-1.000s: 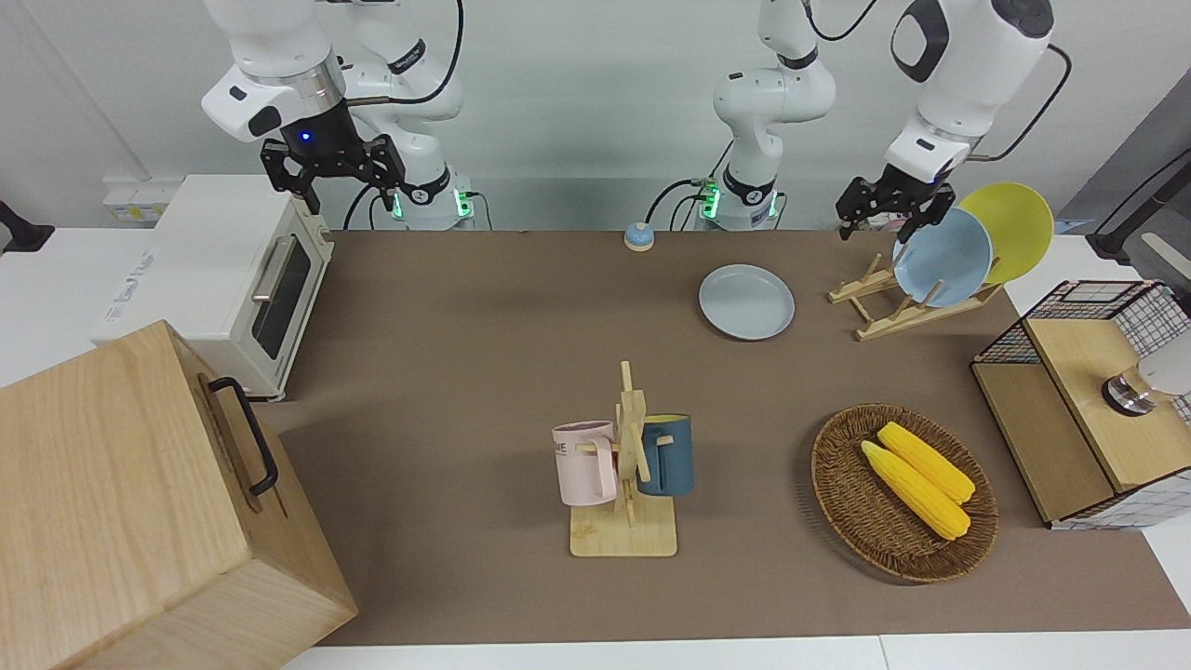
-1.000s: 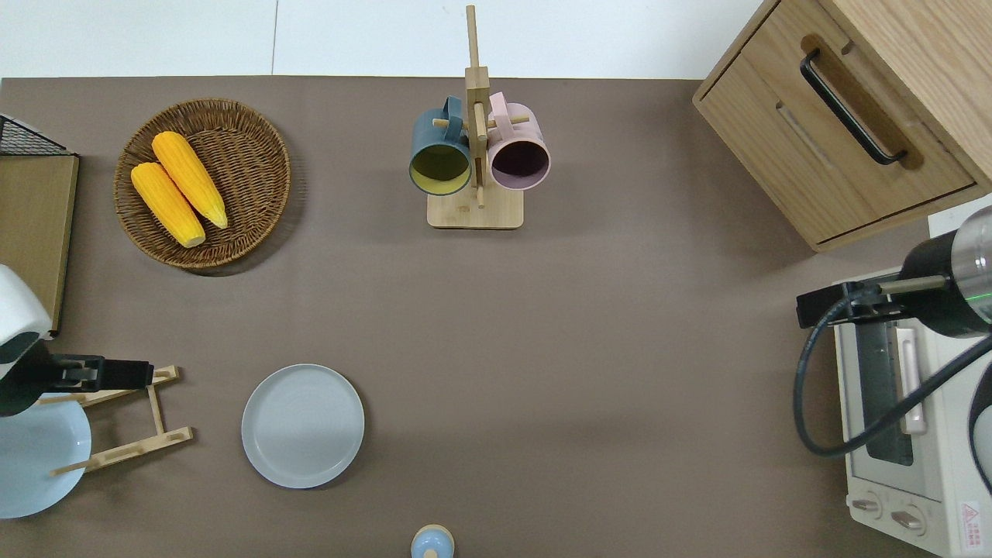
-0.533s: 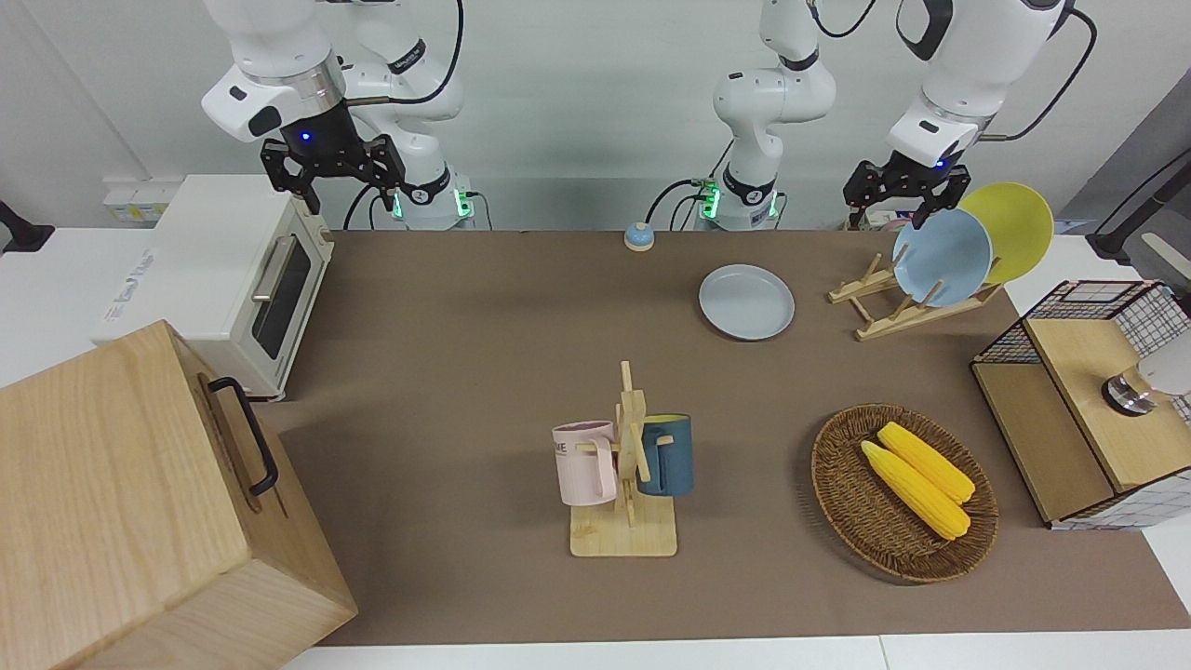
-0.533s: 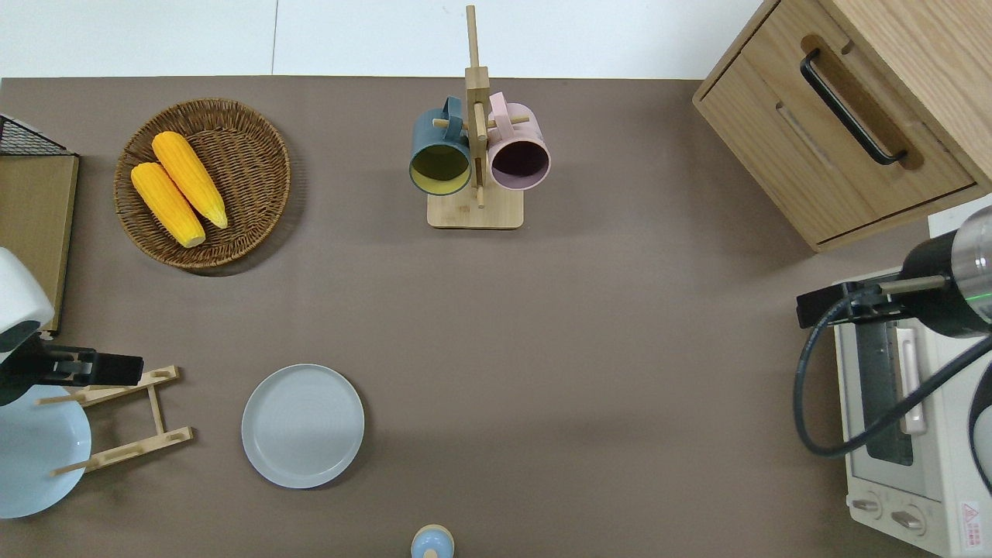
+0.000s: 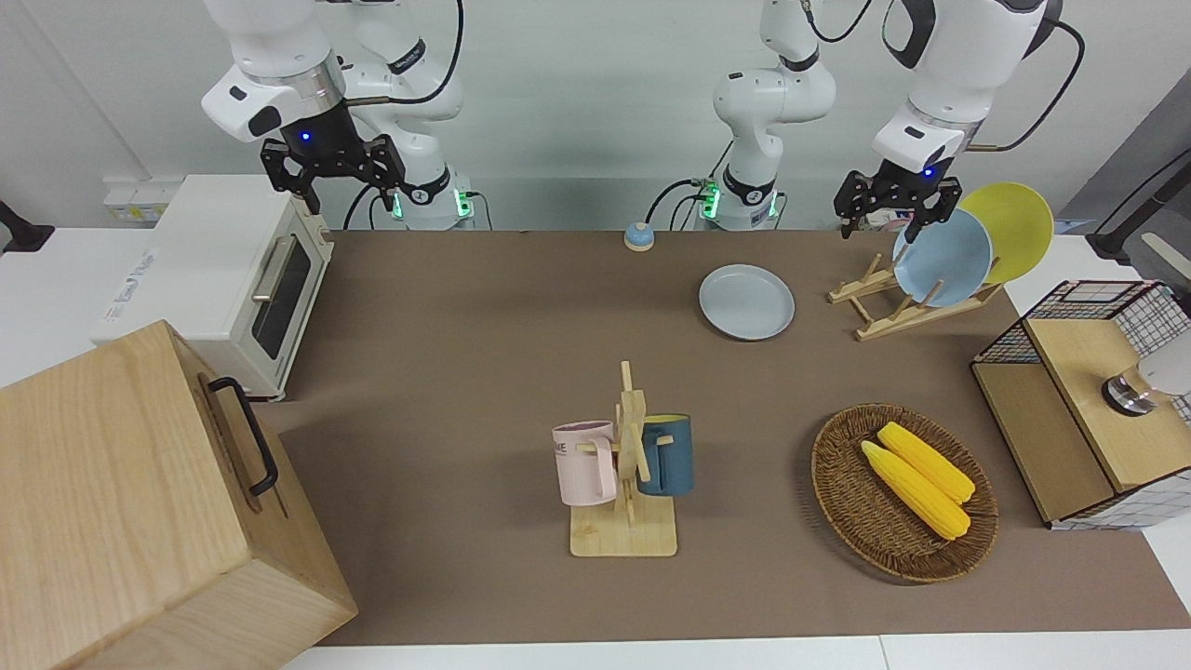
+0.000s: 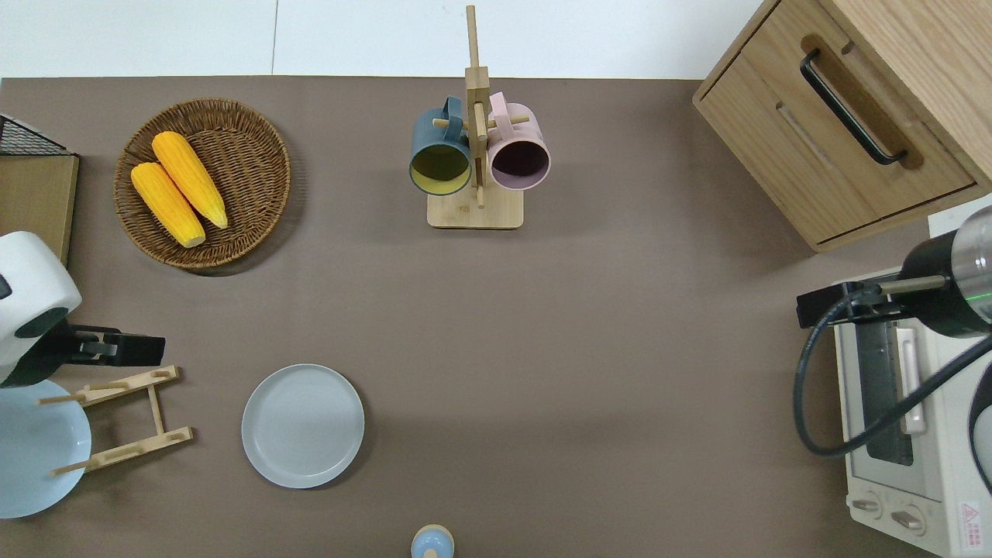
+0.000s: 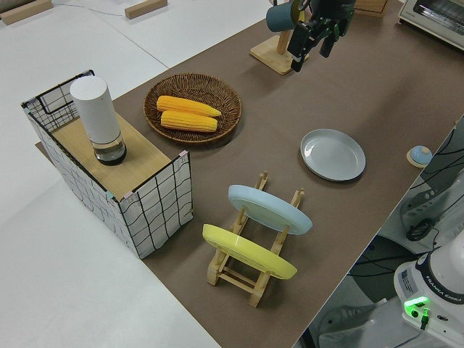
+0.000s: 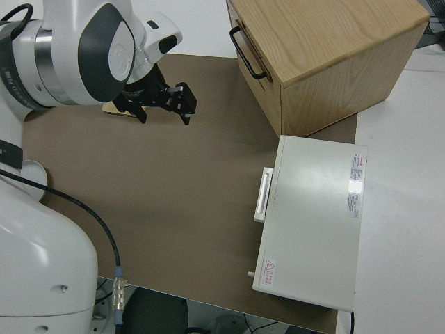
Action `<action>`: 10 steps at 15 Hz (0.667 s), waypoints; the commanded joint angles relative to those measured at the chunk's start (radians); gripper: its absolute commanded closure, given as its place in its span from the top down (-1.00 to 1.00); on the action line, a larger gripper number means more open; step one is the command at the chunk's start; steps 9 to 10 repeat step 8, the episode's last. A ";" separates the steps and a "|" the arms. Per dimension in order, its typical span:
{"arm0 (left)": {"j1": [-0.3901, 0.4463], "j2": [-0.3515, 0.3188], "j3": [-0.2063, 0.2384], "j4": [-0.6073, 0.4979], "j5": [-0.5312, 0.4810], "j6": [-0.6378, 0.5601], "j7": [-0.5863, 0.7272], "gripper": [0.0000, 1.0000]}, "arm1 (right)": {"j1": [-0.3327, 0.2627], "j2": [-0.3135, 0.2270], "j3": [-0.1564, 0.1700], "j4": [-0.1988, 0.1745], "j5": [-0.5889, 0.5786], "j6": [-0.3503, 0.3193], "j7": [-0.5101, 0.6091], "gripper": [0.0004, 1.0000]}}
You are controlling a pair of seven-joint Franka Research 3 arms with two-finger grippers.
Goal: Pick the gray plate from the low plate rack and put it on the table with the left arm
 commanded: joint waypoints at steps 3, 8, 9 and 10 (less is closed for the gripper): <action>-0.001 -0.002 0.003 -0.011 -0.027 0.000 0.013 1.00 | -0.007 -0.002 0.007 0.006 0.006 -0.015 0.000 0.98; 0.001 -0.004 0.003 -0.010 -0.027 -0.012 0.010 1.00 | -0.007 -0.002 0.007 0.006 0.006 -0.015 0.000 0.97; 0.001 -0.004 0.003 -0.010 -0.027 -0.012 0.010 1.00 | -0.007 -0.002 0.007 0.006 0.006 -0.015 0.000 0.97; 0.001 -0.004 0.003 -0.010 -0.027 -0.012 0.010 1.00 | -0.007 -0.002 0.007 0.006 0.006 -0.015 0.000 0.97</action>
